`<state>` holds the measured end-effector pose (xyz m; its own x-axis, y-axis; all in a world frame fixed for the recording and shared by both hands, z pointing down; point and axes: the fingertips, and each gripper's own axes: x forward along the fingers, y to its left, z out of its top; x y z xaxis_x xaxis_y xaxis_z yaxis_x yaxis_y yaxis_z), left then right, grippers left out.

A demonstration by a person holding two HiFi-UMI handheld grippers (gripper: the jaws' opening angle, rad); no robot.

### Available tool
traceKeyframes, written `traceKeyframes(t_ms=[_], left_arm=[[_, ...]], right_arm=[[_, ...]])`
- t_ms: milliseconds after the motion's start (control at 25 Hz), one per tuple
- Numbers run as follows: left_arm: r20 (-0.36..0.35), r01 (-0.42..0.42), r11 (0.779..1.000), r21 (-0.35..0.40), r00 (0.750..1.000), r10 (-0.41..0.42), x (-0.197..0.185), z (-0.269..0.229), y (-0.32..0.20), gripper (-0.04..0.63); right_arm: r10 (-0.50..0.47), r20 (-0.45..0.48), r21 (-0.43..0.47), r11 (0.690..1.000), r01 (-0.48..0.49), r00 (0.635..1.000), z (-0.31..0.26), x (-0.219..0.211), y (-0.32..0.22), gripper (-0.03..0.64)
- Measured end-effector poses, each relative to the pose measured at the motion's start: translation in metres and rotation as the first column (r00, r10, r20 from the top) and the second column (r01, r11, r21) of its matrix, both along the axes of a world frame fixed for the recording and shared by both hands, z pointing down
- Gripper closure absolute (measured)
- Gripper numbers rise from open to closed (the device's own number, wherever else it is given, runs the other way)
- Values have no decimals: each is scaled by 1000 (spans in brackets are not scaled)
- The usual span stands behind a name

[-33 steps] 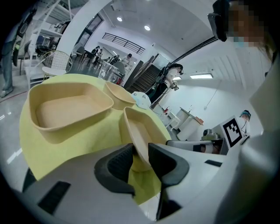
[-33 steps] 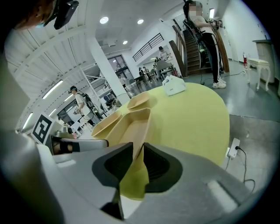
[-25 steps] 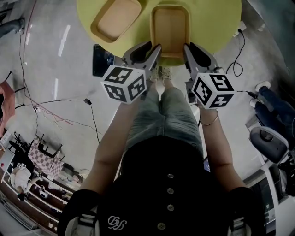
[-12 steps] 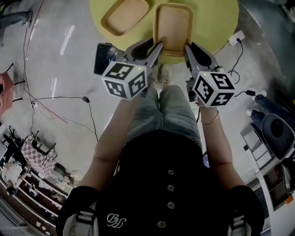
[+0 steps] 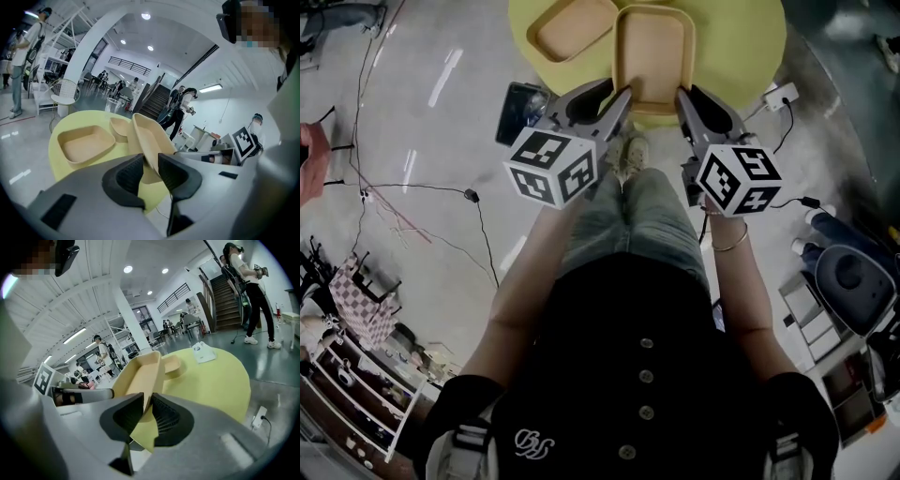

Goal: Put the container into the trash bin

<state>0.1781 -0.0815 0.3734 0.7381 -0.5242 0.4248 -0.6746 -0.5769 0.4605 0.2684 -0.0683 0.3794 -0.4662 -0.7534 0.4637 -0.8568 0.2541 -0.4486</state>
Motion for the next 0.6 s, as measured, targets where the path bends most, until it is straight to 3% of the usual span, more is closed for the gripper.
traceKeyframes(t_ms=[240, 600], left_arm=[[-9, 33, 999, 29, 999, -33, -14, -16, 7, 489], [-61, 72, 996, 52, 996, -69, -66, -28, 2, 489]], right_arm=[[-46, 4, 24, 999, 46, 999, -13, -14, 5, 561], [-85, -9, 36, 996, 85, 996, -21, -65, 2, 561]])
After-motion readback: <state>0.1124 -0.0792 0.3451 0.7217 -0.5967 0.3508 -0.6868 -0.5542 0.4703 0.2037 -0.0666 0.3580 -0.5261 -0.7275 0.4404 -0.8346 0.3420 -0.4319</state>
